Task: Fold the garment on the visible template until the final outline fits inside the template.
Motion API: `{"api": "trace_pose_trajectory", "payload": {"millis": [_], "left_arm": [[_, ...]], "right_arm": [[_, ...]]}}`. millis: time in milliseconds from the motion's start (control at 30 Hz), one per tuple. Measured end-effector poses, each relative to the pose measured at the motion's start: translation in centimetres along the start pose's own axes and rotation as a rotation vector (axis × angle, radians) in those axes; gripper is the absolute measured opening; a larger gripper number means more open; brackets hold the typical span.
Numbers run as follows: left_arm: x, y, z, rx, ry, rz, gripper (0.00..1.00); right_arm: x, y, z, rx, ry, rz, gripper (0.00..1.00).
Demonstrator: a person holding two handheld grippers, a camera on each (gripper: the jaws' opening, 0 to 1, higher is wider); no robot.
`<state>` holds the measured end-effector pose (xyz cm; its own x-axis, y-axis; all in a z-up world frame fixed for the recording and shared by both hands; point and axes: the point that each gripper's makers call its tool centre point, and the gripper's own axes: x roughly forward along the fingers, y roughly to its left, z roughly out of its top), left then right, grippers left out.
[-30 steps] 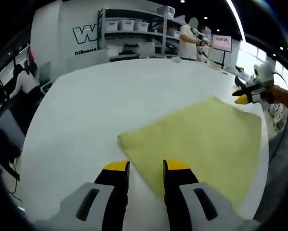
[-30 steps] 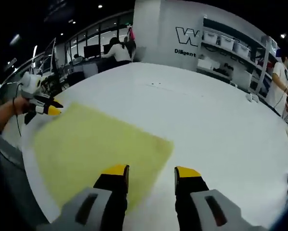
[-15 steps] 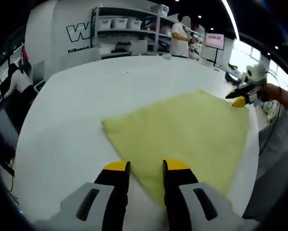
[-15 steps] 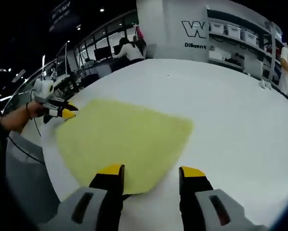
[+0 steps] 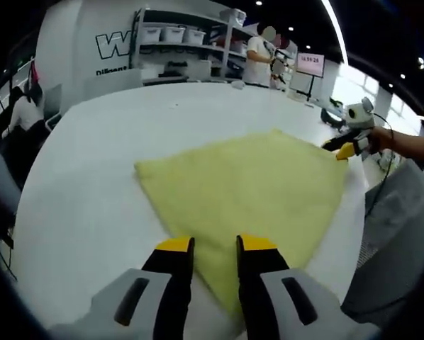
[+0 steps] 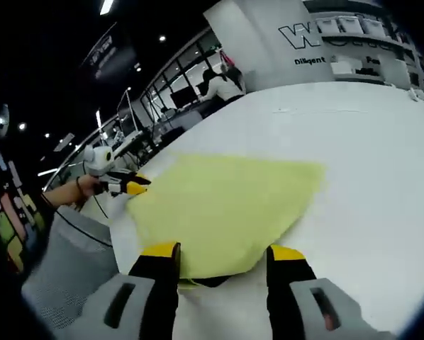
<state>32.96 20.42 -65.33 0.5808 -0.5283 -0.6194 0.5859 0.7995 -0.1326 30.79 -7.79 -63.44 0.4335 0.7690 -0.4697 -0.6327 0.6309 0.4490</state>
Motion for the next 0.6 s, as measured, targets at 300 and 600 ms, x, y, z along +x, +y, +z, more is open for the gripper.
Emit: {"api": "trace_pose_trajectory", "payload": {"millis": [300,600], "left_arm": [[-1.0,-1.1,-1.2,-0.030,0.007,-0.012,0.16],[-1.0,-1.4,-1.6,-0.073,0.000,-0.026,0.13]], "right_arm": [[0.4,1.3,-1.0,-0.108,0.059,0.093,0.45],[0.7,3.2,-1.6,-0.020,0.005,0.262,0.43]]}}
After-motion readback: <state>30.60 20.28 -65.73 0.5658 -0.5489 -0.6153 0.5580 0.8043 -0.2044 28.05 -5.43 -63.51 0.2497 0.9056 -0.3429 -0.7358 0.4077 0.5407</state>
